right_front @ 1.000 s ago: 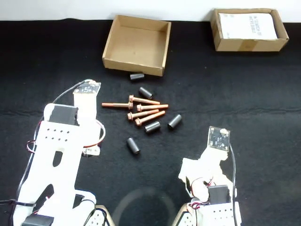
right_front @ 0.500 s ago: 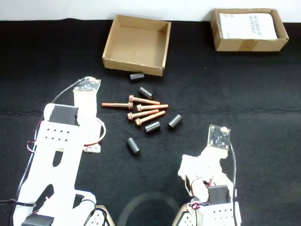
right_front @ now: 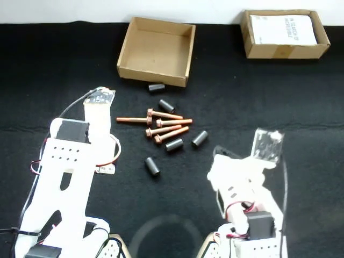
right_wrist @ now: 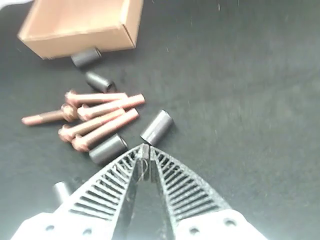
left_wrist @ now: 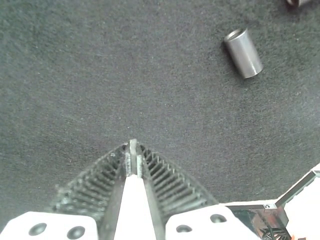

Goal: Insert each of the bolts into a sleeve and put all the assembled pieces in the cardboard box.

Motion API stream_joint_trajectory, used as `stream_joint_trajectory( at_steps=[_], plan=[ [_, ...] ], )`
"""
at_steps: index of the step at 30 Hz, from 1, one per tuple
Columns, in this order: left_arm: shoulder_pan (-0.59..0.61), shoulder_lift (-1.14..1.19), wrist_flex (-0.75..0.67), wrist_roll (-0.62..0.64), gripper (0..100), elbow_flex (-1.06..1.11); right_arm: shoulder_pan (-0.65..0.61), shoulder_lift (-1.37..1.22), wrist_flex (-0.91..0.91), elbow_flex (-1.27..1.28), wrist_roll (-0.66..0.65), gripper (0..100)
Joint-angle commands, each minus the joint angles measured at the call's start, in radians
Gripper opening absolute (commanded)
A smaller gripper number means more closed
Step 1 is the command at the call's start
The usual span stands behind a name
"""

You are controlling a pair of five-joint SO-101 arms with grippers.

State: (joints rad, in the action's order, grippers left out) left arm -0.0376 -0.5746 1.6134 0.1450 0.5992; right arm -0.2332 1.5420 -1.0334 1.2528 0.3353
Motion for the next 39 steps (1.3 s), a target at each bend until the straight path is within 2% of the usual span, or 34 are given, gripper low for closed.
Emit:
stream_joint_trajectory(
  at_steps=[1,7,10,16,20,25,27,32,37,39],
  plan=[
    [-0.012,-0.004,-0.002,-0.002,1,-0.031,-0.004,-0.237,-0.062,-0.378,0.003,0.6],
    [-0.012,-0.004,-0.009,-0.002,1,-0.031,-0.004,-0.595,-0.286,-0.791,0.003,0.6],
    [-0.012,-0.004,-0.009,-0.002,1,-0.033,-0.004,-0.751,-0.367,-0.835,0.003,0.6],
    [-0.012,-0.004,-0.009,-0.002,1,-0.031,-0.005,-0.98,-0.364,-0.839,0.003,0.6],
    [-0.012,-0.004,-0.002,-0.002,1,-0.03,-0.033,-1.052,-0.295,-0.832,-0.005,0.6],
    [-0.012,-0.004,0.017,-0.003,1,0.024,-0.128,-1.089,-0.285,-0.842,-0.282,0.6],
    [-0.012,-0.004,-0.006,-0.003,1,0.065,-0.17,-1.089,-0.28,-0.846,-0.327,0.6],
    [0.016,-0.004,-0.069,-0.003,1,0.136,-0.213,-1.101,-0.268,-0.917,-0.338,1.1],
    [0.071,-0.001,-0.152,-0.005,1,0.193,-0.193,-1.102,-0.265,-0.914,-0.276,13.9],
    [0.071,-0.002,-0.213,-0.002,1,0.236,-0.174,-1.102,-0.254,-0.889,-0.238,15.3]
  ],
)
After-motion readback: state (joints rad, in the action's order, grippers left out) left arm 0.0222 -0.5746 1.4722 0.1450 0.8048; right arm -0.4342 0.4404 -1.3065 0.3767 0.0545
